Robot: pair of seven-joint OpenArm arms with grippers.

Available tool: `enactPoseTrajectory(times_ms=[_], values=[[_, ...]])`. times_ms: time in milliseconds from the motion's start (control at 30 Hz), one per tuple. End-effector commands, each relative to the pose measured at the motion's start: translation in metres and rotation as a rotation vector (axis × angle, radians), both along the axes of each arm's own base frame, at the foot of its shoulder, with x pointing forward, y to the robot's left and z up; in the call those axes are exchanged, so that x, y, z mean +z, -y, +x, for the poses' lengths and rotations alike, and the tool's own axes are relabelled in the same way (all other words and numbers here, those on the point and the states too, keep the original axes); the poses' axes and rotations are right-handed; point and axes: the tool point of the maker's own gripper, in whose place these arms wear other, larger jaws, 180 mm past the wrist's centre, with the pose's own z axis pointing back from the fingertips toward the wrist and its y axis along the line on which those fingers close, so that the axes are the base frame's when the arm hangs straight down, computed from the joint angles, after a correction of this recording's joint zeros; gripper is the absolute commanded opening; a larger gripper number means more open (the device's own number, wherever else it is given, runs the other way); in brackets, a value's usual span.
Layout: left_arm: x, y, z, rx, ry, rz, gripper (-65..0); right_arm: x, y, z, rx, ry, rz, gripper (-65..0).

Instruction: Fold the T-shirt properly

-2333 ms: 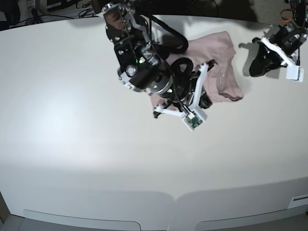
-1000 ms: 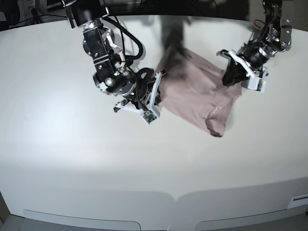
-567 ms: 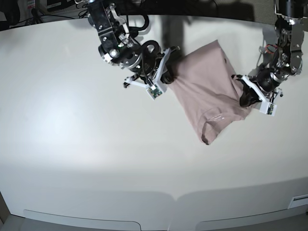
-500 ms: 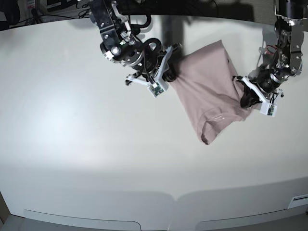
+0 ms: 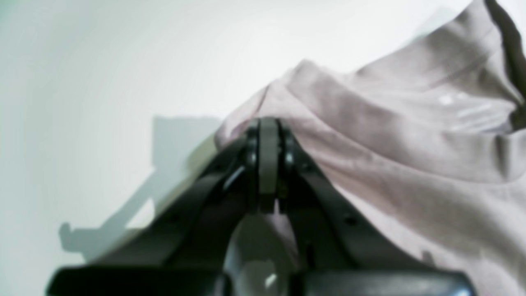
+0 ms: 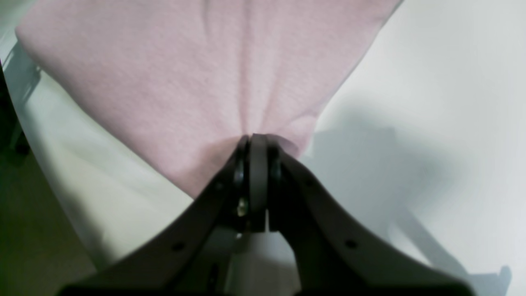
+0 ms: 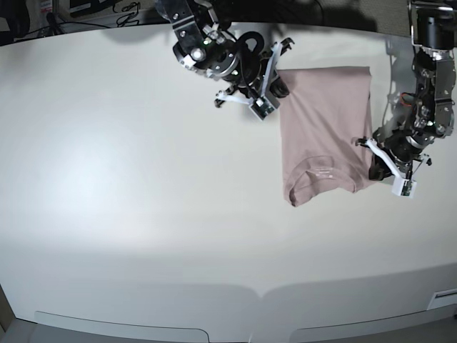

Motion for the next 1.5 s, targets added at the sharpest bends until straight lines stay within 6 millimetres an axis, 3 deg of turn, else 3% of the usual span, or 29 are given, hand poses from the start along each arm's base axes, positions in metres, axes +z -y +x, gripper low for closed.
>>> enactPoseTrajectory(times_ms=[0, 133, 300, 467, 633, 800, 1000, 1233, 1467], values=[[0.026, -0.007, 0.015, 0.003, 0.075, -0.004, -65.0, -0.003, 0.003, -0.005, 0.026, -0.009, -0.041, -65.0], [0.051, -0.011, 0.008, -0.013, 0.108, -0.056, -65.0, 0.015, 0.003, 0.007, 0.009, 0.046, -0.024, -65.0], [0.06, -0.017, -0.03, -0.064, 0.114, -0.033, -65.0, 0.043, 0.018, 0.023, -0.058, 0.13, -0.01, -65.0], [0.049, -0.036, -0.067, -0.004, 0.083, 0.0, -65.0, 0.075, 0.046, 0.035, -0.189, 0.188, 0.05, -65.0], [0.067, -0.053, -0.096, 0.029, 0.096, 0.038, -65.0, 0.093, 0.087, 0.035, -0.318, 0.205, 0.047, -65.0], [0.083, -0.076, -0.134, 0.085, 0.075, 0.076, -65.0, 0.097, 0.113, 0.008, -0.353, 0.138, 0.009, -65.0], [0.067, -0.101, -0.195, 0.238, -0.014, 0.081, -65.0, 0.09, 0.142, -0.035, -0.389, 0.017, -0.091, -65.0], [0.044, -0.091, -0.262, 0.241, -0.149, 0.083, -65.0, 0.084, 0.169, -0.091, -0.431, -0.111, -0.187, -65.0], [0.029, -0.087, -0.305, 0.252, -0.259, 0.068, -65.0, 0.073, 0.186, -0.145, -0.446, -0.259, -0.26, -65.0]])
